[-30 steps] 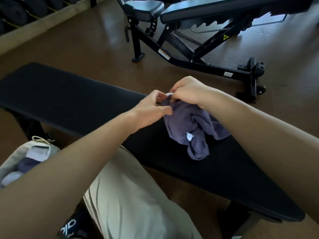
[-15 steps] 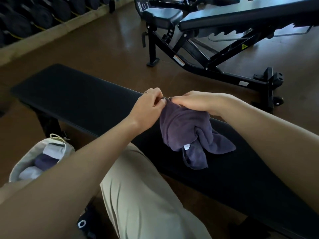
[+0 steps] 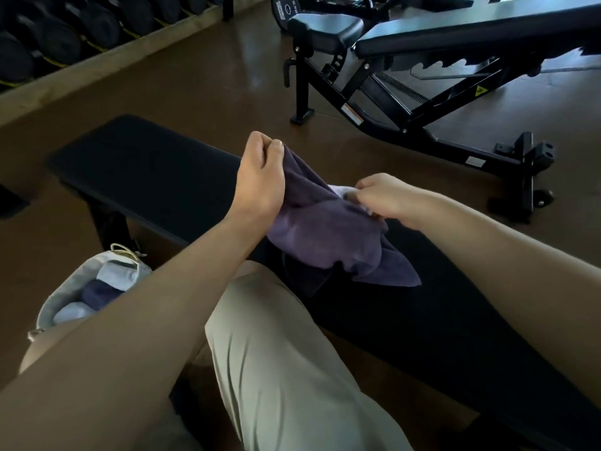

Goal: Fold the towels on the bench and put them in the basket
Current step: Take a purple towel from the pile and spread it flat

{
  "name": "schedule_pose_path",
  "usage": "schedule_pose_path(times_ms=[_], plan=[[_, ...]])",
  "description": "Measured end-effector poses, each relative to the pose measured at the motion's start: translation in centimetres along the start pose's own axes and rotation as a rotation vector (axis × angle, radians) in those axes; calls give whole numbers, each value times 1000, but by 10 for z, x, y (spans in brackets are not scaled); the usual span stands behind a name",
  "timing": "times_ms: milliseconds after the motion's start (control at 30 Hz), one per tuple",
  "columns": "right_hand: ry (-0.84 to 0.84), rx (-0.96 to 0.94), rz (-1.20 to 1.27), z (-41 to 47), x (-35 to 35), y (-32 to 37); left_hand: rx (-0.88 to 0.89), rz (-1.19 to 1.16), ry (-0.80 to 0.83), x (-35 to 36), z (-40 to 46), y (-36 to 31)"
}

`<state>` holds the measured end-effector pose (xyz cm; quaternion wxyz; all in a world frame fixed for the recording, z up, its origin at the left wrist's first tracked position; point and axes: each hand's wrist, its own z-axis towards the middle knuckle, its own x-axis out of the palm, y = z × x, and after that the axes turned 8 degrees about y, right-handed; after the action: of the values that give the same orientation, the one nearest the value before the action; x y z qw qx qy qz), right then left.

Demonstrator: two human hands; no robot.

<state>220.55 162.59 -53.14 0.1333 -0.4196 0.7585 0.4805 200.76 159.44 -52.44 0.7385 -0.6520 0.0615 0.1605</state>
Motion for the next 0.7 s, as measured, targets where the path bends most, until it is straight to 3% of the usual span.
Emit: schedule_pose_path(times_ms=[133, 267, 333, 400, 467, 567, 700], plan=[[-190, 19, -4, 7, 5, -11, 201, 250, 229, -21, 0, 5], [-275, 21, 213, 11, 6, -15, 353, 1024, 729, -38, -8, 15], [-221, -29, 180, 9, 11, -11, 417, 1383, 756, -32, -10, 24], [-91, -58, 113, 4, 18, -7, 402, 1483, 684, -24, -10, 25], [67, -40, 45, -1, 23, -5, 334, 1367, 584, -22, -7, 27], [240, -47, 13, -7, 24, -10, 216, 814, 489, -32, -4, 31], [140, -87, -291, -3, 28, -14, -120, 7, 244, -34, 1, 27]])
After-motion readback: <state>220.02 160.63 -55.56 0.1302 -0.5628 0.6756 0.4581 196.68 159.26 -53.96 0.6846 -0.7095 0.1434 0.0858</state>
